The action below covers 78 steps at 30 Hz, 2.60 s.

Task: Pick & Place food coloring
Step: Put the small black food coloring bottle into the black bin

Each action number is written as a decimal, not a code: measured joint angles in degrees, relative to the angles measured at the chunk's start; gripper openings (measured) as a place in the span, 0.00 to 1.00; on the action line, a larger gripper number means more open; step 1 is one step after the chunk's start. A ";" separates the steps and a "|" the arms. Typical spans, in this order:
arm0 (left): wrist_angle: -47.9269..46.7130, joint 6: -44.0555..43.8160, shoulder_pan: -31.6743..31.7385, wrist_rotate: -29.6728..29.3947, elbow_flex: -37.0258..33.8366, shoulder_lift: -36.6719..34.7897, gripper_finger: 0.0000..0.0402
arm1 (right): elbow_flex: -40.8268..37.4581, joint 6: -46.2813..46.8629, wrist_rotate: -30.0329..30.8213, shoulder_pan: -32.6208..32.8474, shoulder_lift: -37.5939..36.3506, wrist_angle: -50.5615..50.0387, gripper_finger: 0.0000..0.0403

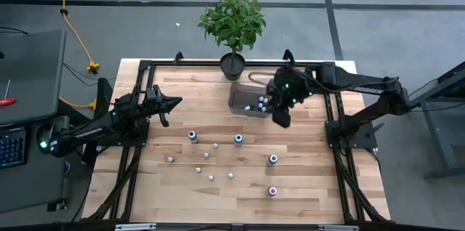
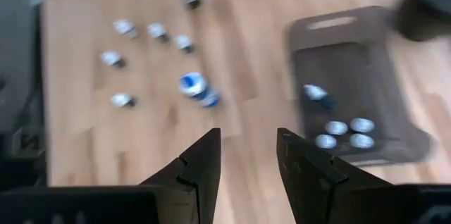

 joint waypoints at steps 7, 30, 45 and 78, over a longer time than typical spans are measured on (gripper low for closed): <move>0.00 0.00 -0.01 0.00 0.00 0.00 0.00 | 0.00 -4.60 -5.57 6.59 1.23 1.73 0.32; 0.00 0.01 -0.01 -0.01 0.00 0.01 0.00 | 49.72 -10.54 -1.60 14.54 39.17 -16.00 0.32; 0.00 -0.01 0.01 0.00 0.00 -0.02 0.00 | 24.80 2.85 0.90 22.19 39.71 -0.46 0.32; 0.00 0.00 -0.01 0.00 0.00 -0.01 0.00 | 15.63 0.64 0.31 24.21 41.48 14.09 0.50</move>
